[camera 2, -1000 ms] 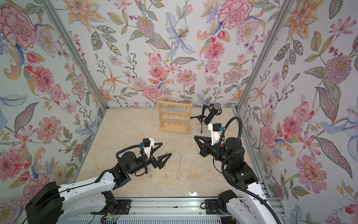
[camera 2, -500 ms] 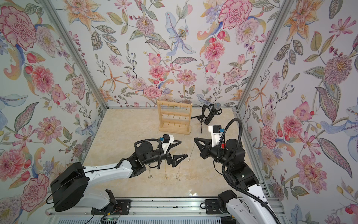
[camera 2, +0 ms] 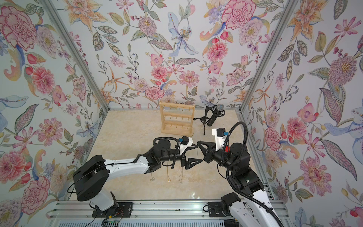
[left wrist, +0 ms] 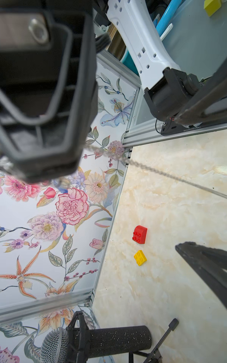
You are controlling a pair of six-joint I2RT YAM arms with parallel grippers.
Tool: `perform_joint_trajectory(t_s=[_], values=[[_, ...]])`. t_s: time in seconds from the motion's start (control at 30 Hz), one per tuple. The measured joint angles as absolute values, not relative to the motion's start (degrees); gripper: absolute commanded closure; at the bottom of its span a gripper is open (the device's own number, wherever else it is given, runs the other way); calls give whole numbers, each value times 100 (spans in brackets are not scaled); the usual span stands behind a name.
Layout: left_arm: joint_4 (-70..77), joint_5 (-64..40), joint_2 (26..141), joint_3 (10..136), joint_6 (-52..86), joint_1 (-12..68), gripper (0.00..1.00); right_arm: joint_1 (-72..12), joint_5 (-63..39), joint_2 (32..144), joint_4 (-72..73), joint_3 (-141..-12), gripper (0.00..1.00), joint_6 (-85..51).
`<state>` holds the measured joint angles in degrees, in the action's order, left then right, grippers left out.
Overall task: Take the necklace off the jewelry display stand
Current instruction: Place the necklace at the center of the board.
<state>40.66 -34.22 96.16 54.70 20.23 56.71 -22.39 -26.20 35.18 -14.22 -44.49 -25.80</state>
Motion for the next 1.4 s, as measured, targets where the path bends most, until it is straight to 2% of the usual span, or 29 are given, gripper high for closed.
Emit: perform_joint_trajectory(t_s=[0.27, 0.7, 0.93, 1.2, 1.27, 1.4], values=[[3986, -3640, 10029, 5732, 2036, 5671, 17, -2196, -2617, 3452, -1457, -4449, 100, -2578], [3946, -3736, 10239, 5817, 2049, 5671, 35, -2147, -2622, 3404, -1575, -4449, 100, -2580], [3896, -3734, 10420, 5817, 2093, 5671, 56, -2119, -2644, 3345, -1592, -4449, 100, -2578], [3900, -3745, 10468, 5817, 2174, 5669, 90, -2058, -2663, 3286, -1658, -4451, 100, -2578], [3909, -3752, 10468, 5817, 2202, 5671, 93, -2047, -2663, 3282, -1671, -4451, 100, -2578], [3918, -3758, 10468, 5815, 2235, 5671, 92, -2045, -2663, 3271, -1699, -4451, 100, -2578]])
